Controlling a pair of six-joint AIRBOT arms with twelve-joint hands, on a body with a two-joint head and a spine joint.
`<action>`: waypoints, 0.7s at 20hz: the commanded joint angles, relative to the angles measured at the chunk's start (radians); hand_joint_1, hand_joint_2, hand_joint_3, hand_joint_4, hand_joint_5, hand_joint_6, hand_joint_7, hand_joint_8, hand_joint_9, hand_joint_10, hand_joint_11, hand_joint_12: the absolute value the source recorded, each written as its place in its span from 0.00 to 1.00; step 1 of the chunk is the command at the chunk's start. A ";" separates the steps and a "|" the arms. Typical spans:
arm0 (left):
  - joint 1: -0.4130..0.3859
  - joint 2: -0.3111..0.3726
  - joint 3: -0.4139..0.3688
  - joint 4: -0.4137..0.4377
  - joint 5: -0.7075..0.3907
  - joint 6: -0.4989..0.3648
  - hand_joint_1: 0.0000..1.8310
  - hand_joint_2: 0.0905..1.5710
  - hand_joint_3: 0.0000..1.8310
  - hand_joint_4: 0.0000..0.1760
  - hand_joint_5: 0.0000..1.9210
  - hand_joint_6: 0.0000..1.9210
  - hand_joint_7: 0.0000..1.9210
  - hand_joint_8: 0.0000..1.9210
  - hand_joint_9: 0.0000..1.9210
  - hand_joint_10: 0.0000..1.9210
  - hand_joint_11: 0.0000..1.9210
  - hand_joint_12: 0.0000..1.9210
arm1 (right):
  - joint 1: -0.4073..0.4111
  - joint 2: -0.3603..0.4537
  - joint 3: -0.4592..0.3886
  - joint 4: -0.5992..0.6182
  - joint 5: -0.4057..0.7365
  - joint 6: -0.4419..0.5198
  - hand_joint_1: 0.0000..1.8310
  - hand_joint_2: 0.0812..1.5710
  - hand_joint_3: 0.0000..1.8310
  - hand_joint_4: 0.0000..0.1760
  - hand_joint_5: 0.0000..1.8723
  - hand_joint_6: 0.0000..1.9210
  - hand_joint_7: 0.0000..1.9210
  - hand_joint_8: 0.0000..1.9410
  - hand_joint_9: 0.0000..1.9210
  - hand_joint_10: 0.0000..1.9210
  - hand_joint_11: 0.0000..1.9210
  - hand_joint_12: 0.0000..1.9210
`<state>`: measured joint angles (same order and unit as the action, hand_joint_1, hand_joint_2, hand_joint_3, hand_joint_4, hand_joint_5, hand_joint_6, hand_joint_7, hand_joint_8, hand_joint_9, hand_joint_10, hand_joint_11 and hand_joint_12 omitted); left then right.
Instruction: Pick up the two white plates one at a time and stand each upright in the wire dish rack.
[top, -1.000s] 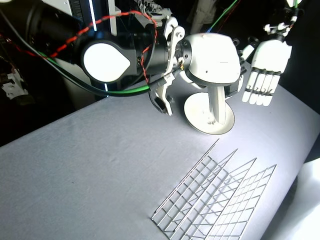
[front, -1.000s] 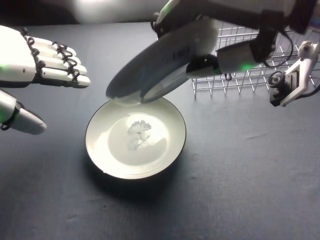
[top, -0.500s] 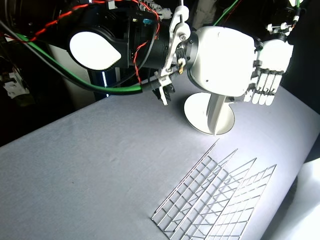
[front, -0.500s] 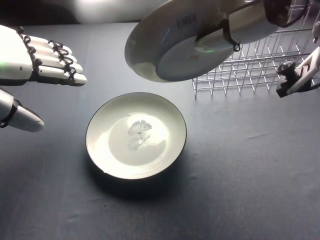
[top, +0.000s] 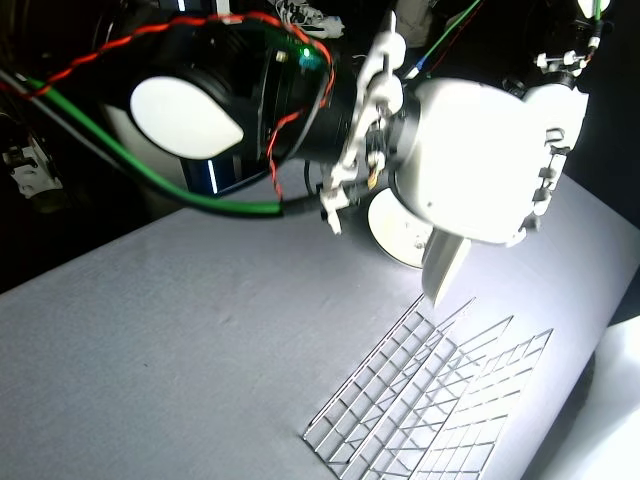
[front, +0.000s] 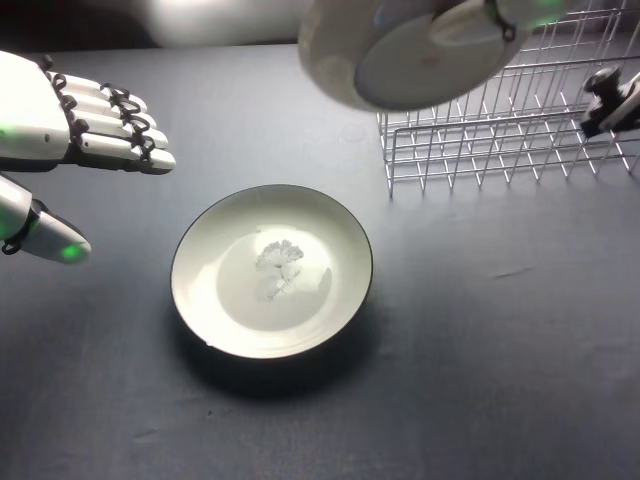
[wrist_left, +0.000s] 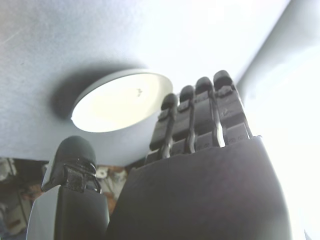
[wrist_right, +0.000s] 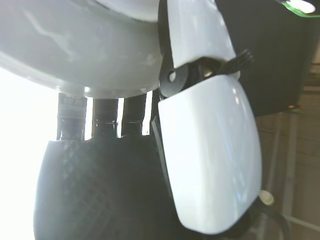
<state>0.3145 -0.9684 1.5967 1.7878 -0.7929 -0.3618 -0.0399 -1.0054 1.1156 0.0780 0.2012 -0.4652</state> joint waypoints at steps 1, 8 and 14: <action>-0.007 0.003 0.006 -0.049 0.004 -0.002 0.00 0.76 0.00 0.00 0.00 0.00 0.00 0.00 0.00 0.00 0.00 0.00 | 0.027 0.002 0.008 0.017 0.142 0.018 0.76 0.67 0.00 0.00 0.49 0.51 0.55 0.43 0.54 0.52 0.50 0.47; -0.007 -0.007 0.016 -0.049 0.008 -0.002 0.00 0.76 0.00 0.00 0.00 0.00 0.00 0.00 0.00 0.00 0.00 0.00 | 0.065 0.000 0.067 0.037 0.120 0.022 0.76 0.67 0.00 0.00 0.50 0.49 0.55 0.43 0.55 0.51 0.50 0.48; -0.004 -0.007 0.018 -0.049 0.008 -0.002 0.00 0.76 0.00 0.00 0.00 0.00 0.00 0.00 0.00 0.00 0.00 0.00 | 0.078 0.003 0.104 0.037 0.114 0.022 0.76 0.67 0.00 0.00 0.51 0.49 0.56 0.41 0.55 0.51 0.50 0.48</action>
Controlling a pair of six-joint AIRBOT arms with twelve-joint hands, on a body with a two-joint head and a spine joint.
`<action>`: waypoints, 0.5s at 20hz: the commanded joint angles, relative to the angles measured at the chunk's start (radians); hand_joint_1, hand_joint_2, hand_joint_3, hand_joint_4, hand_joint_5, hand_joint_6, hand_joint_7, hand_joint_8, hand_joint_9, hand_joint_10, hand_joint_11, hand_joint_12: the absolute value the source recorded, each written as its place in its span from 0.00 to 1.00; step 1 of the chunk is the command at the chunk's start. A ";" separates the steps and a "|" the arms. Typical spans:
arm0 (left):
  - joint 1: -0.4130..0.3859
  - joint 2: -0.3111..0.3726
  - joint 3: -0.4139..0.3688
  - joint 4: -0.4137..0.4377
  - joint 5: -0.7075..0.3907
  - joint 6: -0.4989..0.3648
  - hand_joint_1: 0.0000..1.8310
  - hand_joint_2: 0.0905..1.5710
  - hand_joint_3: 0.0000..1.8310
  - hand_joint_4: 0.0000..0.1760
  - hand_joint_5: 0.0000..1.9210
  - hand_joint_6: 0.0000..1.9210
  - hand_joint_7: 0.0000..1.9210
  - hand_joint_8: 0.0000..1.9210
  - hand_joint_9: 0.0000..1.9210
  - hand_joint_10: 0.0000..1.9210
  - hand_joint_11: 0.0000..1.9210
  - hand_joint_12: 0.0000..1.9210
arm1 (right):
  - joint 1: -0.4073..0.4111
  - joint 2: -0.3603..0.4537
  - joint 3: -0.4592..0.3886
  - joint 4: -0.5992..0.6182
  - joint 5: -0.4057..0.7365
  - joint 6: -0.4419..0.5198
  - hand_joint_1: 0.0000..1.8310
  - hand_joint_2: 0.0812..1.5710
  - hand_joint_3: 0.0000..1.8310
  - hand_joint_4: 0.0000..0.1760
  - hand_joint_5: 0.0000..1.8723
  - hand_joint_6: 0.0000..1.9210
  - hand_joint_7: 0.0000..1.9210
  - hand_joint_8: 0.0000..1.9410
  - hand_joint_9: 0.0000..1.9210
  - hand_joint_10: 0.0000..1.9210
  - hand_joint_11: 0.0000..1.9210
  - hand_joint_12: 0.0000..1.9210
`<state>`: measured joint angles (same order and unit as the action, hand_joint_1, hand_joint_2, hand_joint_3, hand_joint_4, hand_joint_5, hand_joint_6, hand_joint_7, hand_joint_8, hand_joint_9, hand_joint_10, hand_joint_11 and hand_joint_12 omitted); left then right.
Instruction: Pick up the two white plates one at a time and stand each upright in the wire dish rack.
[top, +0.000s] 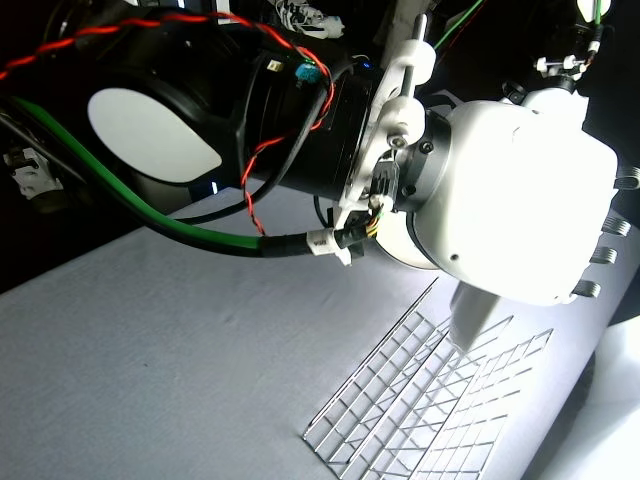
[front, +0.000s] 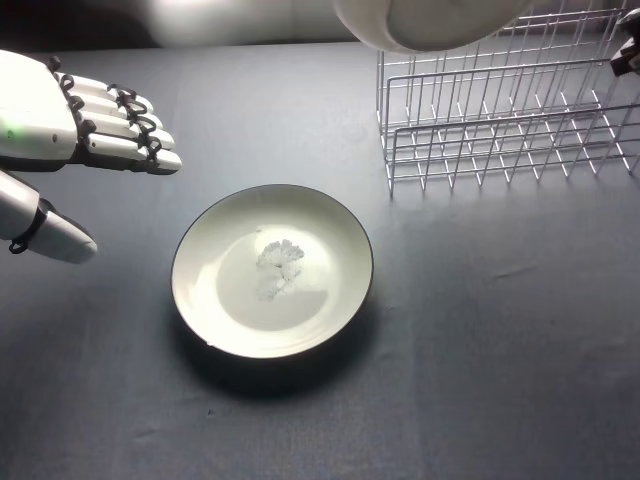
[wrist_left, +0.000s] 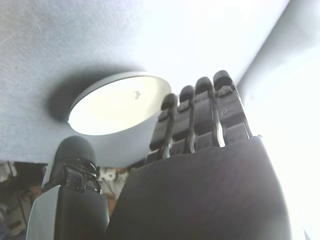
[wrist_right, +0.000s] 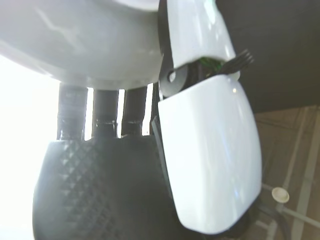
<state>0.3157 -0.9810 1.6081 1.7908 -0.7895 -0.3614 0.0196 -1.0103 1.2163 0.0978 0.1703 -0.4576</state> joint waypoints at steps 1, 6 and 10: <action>-0.004 0.005 0.007 -0.052 0.005 -0.002 0.00 0.76 0.00 0.00 0.00 0.00 0.00 0.00 0.00 0.00 0.00 0.00 | 0.016 0.010 0.009 0.017 0.144 0.014 0.76 0.67 0.00 0.00 0.50 0.49 0.56 0.41 0.56 0.50 0.50 0.48; 0.002 0.005 0.001 -0.052 -0.001 -0.002 0.00 0.76 0.00 0.00 0.00 0.00 0.00 0.00 0.00 0.00 0.00 0.00 | -0.026 0.018 0.021 0.017 0.147 0.011 0.76 0.66 0.00 0.00 0.52 0.47 0.58 0.38 0.57 0.47 0.52 0.45; 0.018 -0.003 -0.020 -0.052 -0.009 -0.003 0.00 0.76 0.00 0.00 0.00 0.00 0.00 0.00 0.00 0.00 0.00 0.00 | -0.072 0.015 0.041 0.017 0.161 0.003 0.76 0.66 0.00 0.00 0.51 0.47 0.58 0.38 0.57 0.48 0.52 0.46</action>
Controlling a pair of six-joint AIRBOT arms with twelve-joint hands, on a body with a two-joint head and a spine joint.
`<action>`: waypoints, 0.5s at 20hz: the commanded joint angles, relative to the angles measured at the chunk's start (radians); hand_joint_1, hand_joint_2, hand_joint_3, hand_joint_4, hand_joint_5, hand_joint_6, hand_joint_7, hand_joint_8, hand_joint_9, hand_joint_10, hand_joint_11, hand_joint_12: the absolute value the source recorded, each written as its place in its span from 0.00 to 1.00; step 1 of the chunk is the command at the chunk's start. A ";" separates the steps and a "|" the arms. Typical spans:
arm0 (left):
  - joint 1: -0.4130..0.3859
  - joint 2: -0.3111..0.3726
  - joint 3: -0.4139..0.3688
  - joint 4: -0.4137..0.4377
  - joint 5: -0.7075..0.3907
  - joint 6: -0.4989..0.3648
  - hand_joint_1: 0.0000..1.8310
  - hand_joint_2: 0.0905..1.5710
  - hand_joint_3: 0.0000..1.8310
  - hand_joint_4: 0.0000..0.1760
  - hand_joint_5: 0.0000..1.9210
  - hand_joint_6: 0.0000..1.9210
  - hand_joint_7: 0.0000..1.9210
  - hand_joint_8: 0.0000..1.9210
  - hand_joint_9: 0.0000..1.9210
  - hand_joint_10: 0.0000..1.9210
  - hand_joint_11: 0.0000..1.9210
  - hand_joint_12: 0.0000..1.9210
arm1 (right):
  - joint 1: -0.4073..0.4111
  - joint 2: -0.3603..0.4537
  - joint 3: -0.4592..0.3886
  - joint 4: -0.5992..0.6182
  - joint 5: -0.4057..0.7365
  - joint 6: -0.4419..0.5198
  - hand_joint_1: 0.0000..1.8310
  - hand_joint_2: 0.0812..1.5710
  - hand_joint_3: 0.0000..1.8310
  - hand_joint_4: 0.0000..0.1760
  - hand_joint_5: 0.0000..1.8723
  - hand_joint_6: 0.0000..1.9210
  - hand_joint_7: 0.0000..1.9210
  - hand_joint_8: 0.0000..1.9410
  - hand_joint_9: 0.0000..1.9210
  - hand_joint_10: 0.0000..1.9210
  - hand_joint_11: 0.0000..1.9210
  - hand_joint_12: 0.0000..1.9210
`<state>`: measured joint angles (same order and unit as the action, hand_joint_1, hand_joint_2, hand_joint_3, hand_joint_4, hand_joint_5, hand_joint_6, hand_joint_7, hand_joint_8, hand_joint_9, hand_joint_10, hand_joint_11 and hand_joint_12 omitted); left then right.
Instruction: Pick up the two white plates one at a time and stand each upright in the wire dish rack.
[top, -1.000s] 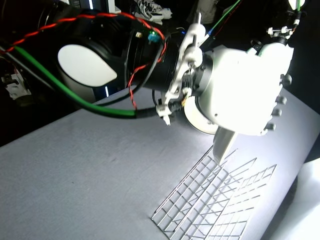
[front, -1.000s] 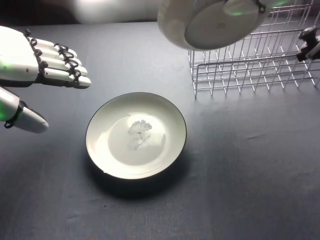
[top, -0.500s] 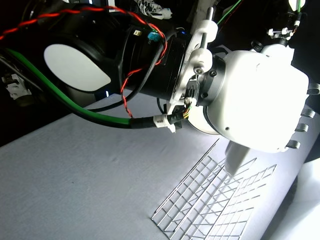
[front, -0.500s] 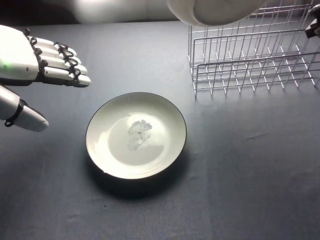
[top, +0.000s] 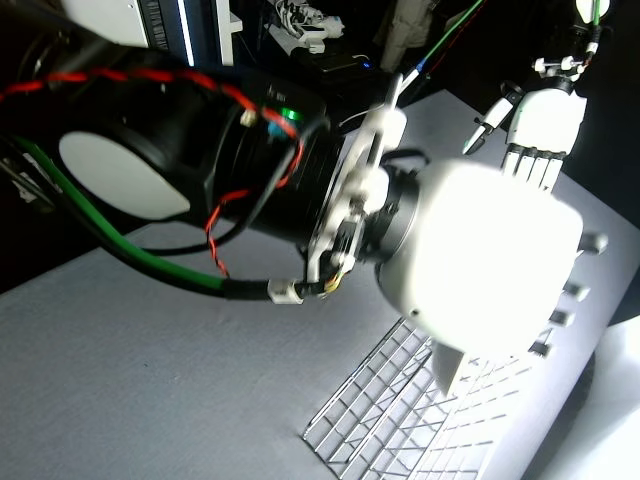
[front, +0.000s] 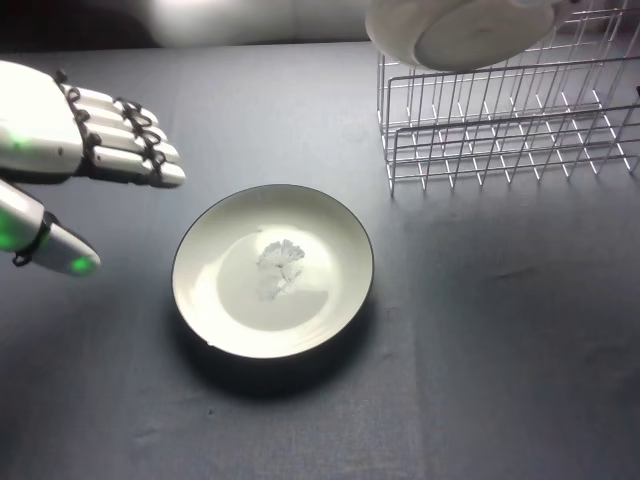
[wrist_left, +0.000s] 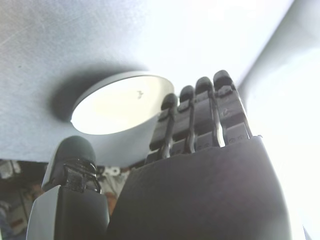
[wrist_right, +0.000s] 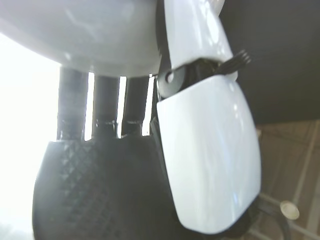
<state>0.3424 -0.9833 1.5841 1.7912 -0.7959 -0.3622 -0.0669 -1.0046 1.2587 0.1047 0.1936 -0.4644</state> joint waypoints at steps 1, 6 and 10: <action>0.000 -0.003 -0.002 -0.053 -0.004 -0.004 0.00 0.76 0.00 0.00 0.00 0.00 0.00 0.00 0.00 0.00 0.00 0.00 | 0.002 0.002 0.012 0.009 0.142 0.008 0.76 0.66 0.00 0.00 0.51 0.47 0.57 0.38 0.57 0.49 0.52 0.46; 0.042 -0.010 -0.037 -0.053 -0.013 -0.016 0.00 0.77 0.00 0.00 0.00 0.00 0.00 0.00 0.00 0.00 0.00 0.00 | -0.032 -0.063 0.121 -0.004 0.162 0.007 0.82 0.66 0.00 0.00 0.51 0.43 0.56 0.37 0.59 0.40 0.48 0.74; 0.049 -0.013 -0.051 -0.053 -0.003 -0.018 0.00 0.77 0.00 0.00 0.00 0.00 0.00 0.00 0.00 0.00 0.00 0.00 | -0.076 -0.100 0.178 -0.006 0.190 0.007 0.82 0.65 0.00 0.00 0.51 0.43 0.56 0.37 0.59 0.38 0.48 0.74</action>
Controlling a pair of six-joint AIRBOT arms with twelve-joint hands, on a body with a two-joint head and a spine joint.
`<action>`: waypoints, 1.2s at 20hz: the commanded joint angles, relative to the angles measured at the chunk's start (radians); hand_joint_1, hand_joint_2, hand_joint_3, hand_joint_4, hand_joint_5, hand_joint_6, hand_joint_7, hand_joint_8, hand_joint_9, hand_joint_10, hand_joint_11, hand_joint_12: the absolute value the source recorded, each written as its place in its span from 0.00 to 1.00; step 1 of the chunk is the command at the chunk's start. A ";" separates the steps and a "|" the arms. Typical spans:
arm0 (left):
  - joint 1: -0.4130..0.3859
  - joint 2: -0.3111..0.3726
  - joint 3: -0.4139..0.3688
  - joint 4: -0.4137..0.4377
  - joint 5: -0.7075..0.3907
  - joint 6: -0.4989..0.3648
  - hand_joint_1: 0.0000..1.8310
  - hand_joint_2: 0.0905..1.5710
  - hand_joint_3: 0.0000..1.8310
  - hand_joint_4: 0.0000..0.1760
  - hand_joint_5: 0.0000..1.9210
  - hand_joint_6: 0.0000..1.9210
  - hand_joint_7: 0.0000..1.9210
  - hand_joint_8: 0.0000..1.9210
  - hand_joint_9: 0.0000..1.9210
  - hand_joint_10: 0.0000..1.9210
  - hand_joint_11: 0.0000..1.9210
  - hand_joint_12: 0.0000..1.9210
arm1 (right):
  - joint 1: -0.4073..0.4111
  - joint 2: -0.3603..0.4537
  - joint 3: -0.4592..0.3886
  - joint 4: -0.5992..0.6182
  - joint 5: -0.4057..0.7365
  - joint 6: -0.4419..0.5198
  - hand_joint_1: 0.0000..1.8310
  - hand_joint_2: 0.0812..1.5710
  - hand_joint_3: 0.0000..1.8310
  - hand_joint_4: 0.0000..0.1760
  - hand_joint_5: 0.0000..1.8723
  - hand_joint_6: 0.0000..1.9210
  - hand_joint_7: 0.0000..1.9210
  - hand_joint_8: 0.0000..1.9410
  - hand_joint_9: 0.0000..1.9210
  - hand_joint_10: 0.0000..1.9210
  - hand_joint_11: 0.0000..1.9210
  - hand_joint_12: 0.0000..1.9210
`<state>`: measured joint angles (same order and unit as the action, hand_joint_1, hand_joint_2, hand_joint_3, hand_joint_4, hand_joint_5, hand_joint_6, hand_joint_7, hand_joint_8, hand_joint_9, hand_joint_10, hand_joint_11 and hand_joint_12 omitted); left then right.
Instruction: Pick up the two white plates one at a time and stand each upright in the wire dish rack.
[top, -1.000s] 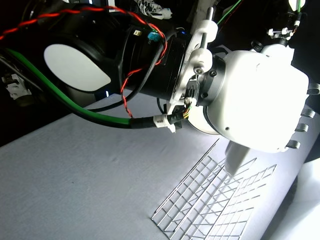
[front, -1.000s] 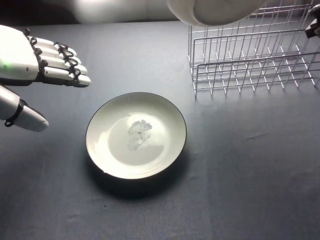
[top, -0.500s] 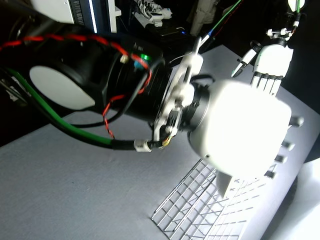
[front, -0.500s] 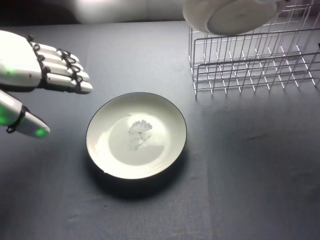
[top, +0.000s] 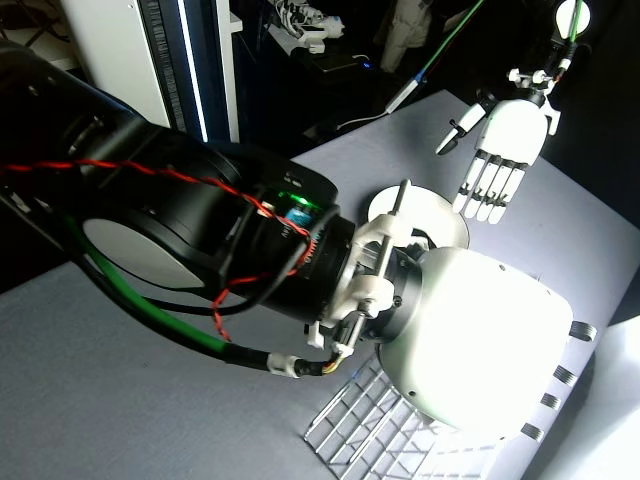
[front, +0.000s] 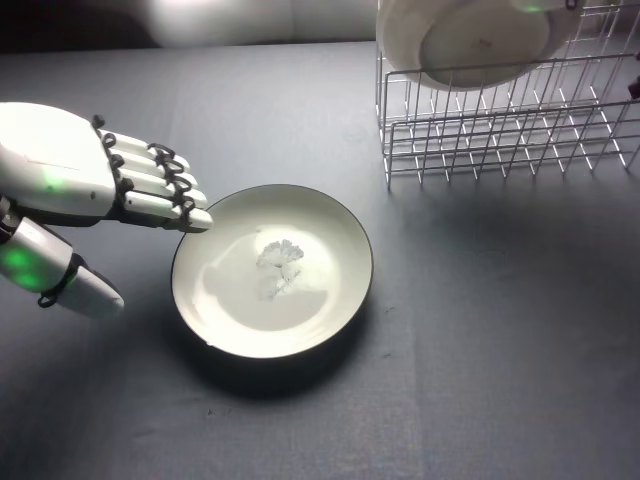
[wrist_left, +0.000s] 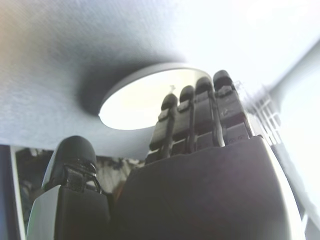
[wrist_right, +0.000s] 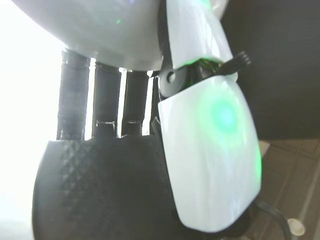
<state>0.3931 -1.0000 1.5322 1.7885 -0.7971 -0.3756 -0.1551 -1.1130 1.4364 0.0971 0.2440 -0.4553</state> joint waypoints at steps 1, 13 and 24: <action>0.001 0.002 -0.003 -0.050 0.003 -0.005 0.00 0.77 0.00 0.00 0.00 0.00 0.00 0.00 0.00 0.00 0.00 0.00 | -0.002 0.001 0.011 0.002 0.144 -0.002 0.82 0.65 0.00 0.00 0.51 0.43 0.56 0.37 0.59 0.38 0.48 0.74; 0.026 -0.007 -0.050 -0.051 0.023 -0.020 0.00 0.77 0.00 0.00 0.01 0.00 0.00 0.00 0.00 0.00 0.00 0.00 | -0.090 -0.009 0.036 0.002 0.185 0.000 0.75 0.71 0.00 0.00 0.43 0.63 0.50 0.49 0.48 0.63 0.43 0.47; 0.049 -0.006 -0.059 -0.050 0.034 -0.021 0.00 0.77 0.00 0.00 0.03 0.01 0.01 0.01 0.00 0.00 0.01 0.01 | -0.028 0.005 0.004 0.001 0.173 0.000 0.70 0.70 0.00 0.00 0.41 0.13 0.47 0.04 0.51 0.01 0.34 0.46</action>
<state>0.4446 -1.0122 1.4719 1.7866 -0.7570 -0.3943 -0.2016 -1.1168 1.4357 0.0860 0.2729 -0.4690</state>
